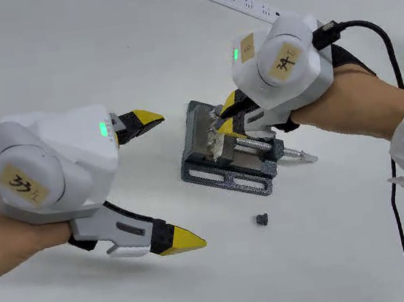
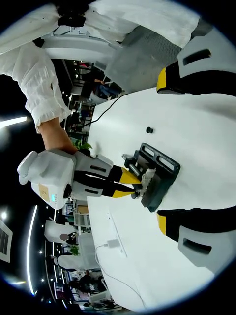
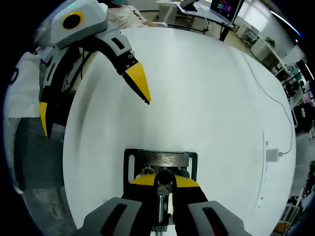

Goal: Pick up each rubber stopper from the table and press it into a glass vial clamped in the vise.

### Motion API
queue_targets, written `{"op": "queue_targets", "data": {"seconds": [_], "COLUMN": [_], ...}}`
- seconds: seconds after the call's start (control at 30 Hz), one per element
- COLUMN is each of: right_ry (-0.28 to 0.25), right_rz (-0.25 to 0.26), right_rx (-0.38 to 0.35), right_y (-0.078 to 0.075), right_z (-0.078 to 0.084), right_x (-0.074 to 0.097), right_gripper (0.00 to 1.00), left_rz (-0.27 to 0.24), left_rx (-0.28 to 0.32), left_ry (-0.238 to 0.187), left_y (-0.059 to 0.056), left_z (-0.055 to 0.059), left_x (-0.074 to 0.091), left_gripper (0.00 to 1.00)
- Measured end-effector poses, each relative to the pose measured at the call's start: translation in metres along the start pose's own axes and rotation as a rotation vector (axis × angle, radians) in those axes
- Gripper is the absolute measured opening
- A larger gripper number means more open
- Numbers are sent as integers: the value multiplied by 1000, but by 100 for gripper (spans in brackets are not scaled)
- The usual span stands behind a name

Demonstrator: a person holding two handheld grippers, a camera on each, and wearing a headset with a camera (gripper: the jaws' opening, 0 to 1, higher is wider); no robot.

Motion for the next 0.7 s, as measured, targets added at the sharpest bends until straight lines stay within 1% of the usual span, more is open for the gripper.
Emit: {"op": "queue_targets", "data": {"seconds": [0.33,0.5,0.6,0.63,0.7], "right_ry": [-12,-17,-36,-39,-61], "right_rz": [2,3,9,8,6], "right_rx": [-9,-16,-28,-27,-47], "right_y": [0,2,1,1,2], "right_z": [0,-1,-3,-3,-4], "right_x": [0,0,4,6,10], "right_gripper": [8,10,14,14,13], "left_rz": [-1,-2,-2,-3,-1], "left_rx": [4,5,5,6,5], "left_ry": [-2,0,0,0,1], "left_y": [0,0,1,1,1], "left_z": [0,1,1,1,1], "left_x": [1,1,2,2,2], "left_gripper": [96,96,96,96,95]}}
Point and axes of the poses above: the centre of the closed fingertips' face, and the gripper's own axes: x roughly backward along the fingers, y roughly to its left, z roughly out of its underside, the point moved 5 cm from there along x, roughly backward along the fingers, and after that the axes turned 2 degrees about x, right-handed, at the moved point
